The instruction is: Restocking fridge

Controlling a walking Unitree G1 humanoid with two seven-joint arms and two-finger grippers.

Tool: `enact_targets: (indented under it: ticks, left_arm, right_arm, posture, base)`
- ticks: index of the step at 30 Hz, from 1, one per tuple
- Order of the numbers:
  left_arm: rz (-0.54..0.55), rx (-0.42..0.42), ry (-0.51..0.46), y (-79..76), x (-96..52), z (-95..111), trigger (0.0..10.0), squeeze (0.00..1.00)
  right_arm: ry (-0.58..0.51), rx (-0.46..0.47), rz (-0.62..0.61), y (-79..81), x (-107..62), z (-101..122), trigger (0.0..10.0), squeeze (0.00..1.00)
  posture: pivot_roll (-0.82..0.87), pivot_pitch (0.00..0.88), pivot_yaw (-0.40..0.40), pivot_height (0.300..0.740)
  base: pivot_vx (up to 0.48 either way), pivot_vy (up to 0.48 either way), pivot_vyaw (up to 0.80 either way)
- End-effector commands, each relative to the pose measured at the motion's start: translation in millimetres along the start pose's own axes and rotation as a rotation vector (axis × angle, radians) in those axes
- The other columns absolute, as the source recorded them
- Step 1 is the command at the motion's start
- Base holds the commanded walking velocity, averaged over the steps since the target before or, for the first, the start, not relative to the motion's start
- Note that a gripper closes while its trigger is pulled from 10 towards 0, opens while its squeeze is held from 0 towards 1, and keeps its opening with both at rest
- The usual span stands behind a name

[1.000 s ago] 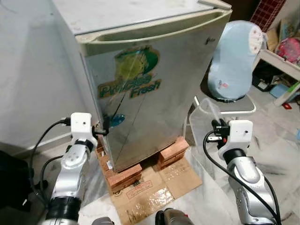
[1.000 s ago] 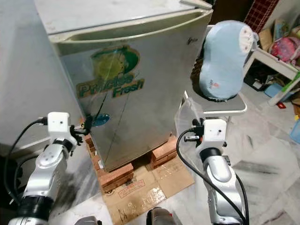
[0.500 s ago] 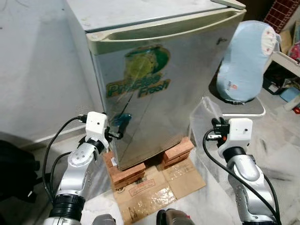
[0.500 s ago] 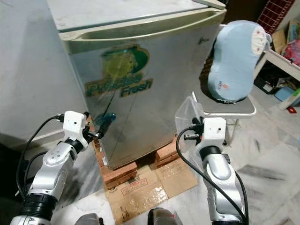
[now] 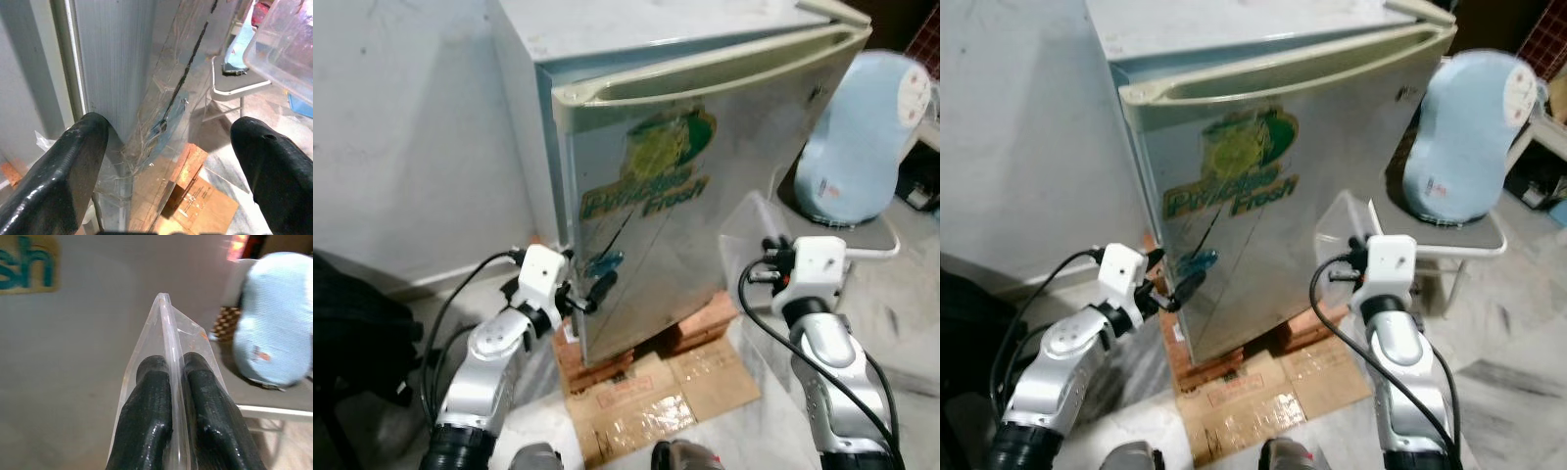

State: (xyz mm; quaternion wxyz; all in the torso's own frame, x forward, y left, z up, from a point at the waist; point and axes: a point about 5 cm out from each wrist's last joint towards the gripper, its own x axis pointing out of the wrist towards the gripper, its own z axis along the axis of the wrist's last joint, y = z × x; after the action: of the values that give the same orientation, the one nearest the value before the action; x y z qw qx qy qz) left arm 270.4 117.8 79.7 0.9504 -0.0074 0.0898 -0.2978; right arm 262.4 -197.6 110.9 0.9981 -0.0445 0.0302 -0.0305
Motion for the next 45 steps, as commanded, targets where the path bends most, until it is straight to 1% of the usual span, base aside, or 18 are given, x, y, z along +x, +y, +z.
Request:
enact_targets:
  ticks: [1, 4, 8, 13, 15, 18, 25, 27, 30, 45]
  left_arm:
    - [-0.153, 0.033, -0.06, -29.4, 14.7, 16.1, 10.0, 0.0]
    - [-0.139, 0.032, -0.058, -27.6, 13.5, 16.8, 10.0, 0.0]
    - [-0.131, 0.029, -0.065, -24.4, 12.5, 21.1, 10.0, 0.0]
    - [-0.14, 0.037, -0.076, -25.3, 12.8, 25.7, 10.0, 0.0]
    - [-0.142, 0.039, -0.077, -25.4, 13.7, 26.6, 10.0, 0.0]
    - [-0.144, 0.045, -0.073, -25.6, 15.0, 26.7, 10.0, 0.0]
    - [-0.144, 0.05, -0.079, -27.0, 16.8, 28.7, 10.0, 0.0]
    - [-0.143, 0.05, -0.08, -27.1, 16.9, 28.2, 10.0, 0.0]
    - [-0.144, 0.048, -0.081, -27.7, 16.9, 28.5, 10.0, 0.0]
    - [-0.159, 0.057, -0.082, -34.5, 16.3, 29.4, 10.0, 0.0]
  right_arm:
    - [0.019, -0.008, -0.03, -6.4, -0.8, -5.1, 10.0, 0.0]
    - [0.014, -0.004, -0.022, -3.0, -0.5, -4.7, 10.0, 0.0]
    - [0.008, 0.007, -0.025, 1.6, 1.0, -4.7, 10.0, 0.0]
    - [-0.004, 0.001, -0.046, 2.1, 2.0, -4.6, 10.0, 0.0]
    - [-0.01, -0.004, -0.069, -0.3, 4.7, -3.4, 10.0, 0.0]
    - [-0.016, -0.009, -0.095, -3.9, 9.2, -1.9, 10.0, 0.0]
    - [-0.027, -0.018, -0.097, -4.0, 12.5, -0.7, 10.0, 0.0]
    - [-0.027, -0.019, -0.097, -3.9, 12.7, -1.1, 10.0, 0.0]
    - [-0.033, -0.019, -0.101, -4.2, 14.0, 0.2, 10.0, 0.0]
    - [-0.031, -0.045, -0.125, -9.7, 9.4, -2.7, 10.0, 0.0]
  posture:
    - [-0.02, 0.042, -0.053, 0.74]
    - [-0.02, 0.042, -0.05, 0.74]
    - [-0.01, 0.043, -0.038, 0.74]
    - [-0.01, 0.04, -0.023, 0.74]
    - [-0.01, 0.045, -0.018, 0.74]
    - [-0.01, 0.039, -0.018, 0.74]
    - [-0.01, 0.035, -0.025, 0.74]
    - [-0.01, 0.046, -0.026, 0.74]
    - [-0.01, 0.034, -0.026, 0.74]
    - [-0.02, 0.045, -0.023, 0.74]
  base:
    - [0.0, -0.349, -0.79]
    - [0.0, -0.356, -0.61]
    - [0.0, -0.37, 0.0]
    - [0.0, -0.408, 0.0]
    - [0.0, -0.428, 0.0]
    - [0.0, -0.428, -0.66]
    - [0.0, -0.431, -0.11]
    - [0.0, -0.472, 0.0]
    - [0.0, -0.472, 0.0]
    - [0.0, -0.434, 0.0]
